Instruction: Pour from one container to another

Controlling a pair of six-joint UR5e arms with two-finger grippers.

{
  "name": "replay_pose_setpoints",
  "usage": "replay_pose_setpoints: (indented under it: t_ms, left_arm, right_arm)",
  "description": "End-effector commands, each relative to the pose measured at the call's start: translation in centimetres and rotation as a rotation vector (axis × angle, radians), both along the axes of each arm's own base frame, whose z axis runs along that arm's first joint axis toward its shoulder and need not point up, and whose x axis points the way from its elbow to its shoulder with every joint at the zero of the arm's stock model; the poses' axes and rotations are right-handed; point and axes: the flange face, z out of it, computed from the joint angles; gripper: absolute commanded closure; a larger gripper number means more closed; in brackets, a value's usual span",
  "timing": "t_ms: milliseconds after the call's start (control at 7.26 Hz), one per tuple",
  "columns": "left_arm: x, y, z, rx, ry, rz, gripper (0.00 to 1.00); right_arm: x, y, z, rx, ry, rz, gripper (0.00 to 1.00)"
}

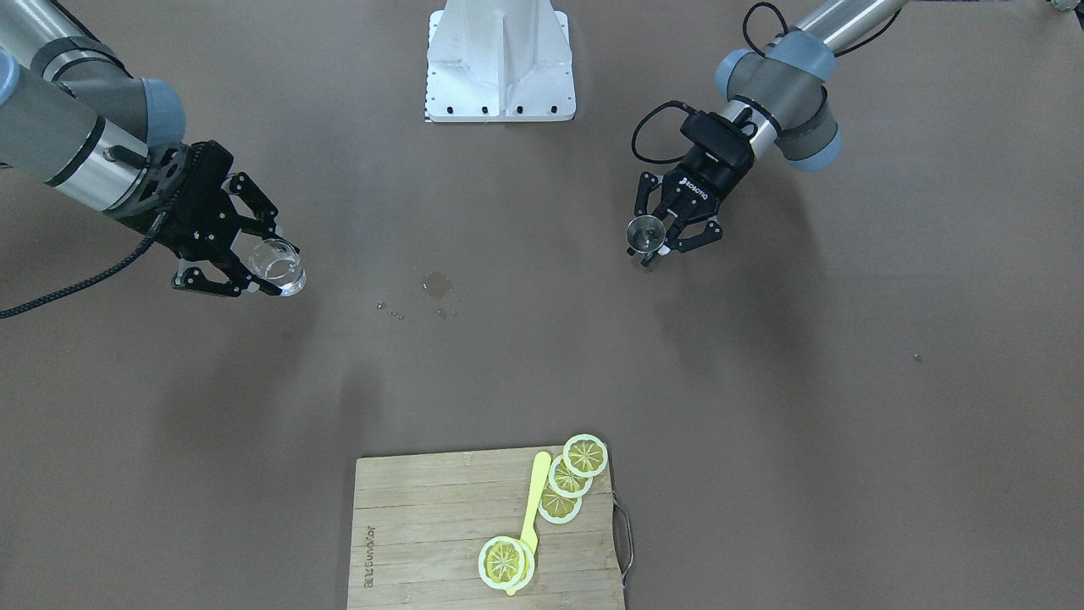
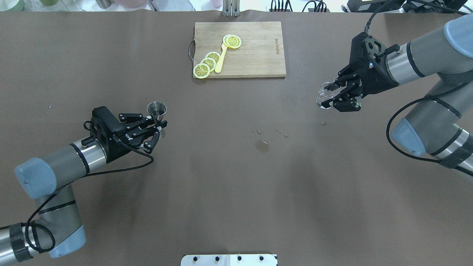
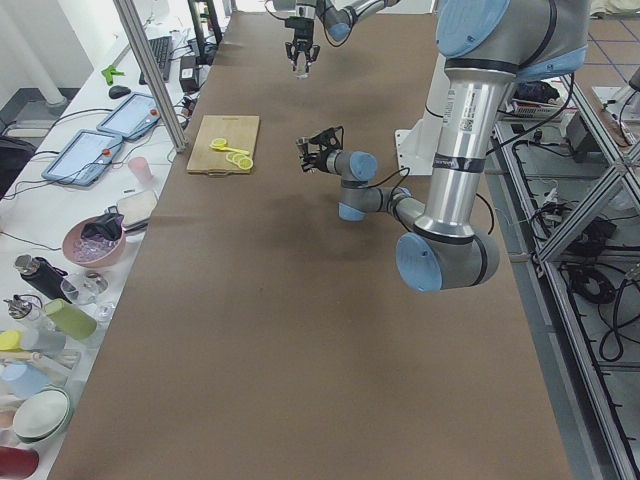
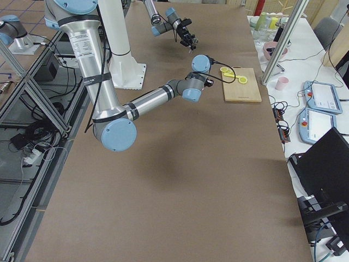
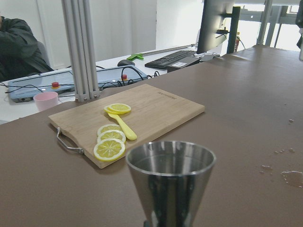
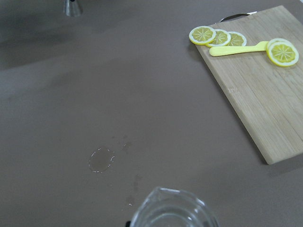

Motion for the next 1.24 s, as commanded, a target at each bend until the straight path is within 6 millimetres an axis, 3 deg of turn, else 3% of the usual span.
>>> replay_pose_setpoints:
  t_ms: [0,413,827,1102]
  left_arm:
    - [2.8,-4.5,-2.1,0.099,-0.065,0.045,1.0]
    - [5.8,-8.4,-6.0,0.191,-0.093,0.145,1.0]
    - [9.0,-11.1,-10.5,0.296,-0.196,0.228,1.0]
    - [10.6,-12.0,-12.5,0.332,-0.212,0.243,1.0]
  right_arm:
    - [-1.0,0.3,-0.8,0.07,0.022,0.014,1.0]
    - [-2.0,0.5,-2.0,0.06,0.038,0.002,1.0]
    - [0.1,0.0,-3.0,0.07,0.03,0.033,1.0]
    - [-0.2,0.6,-2.9,0.07,0.031,0.026,1.0]
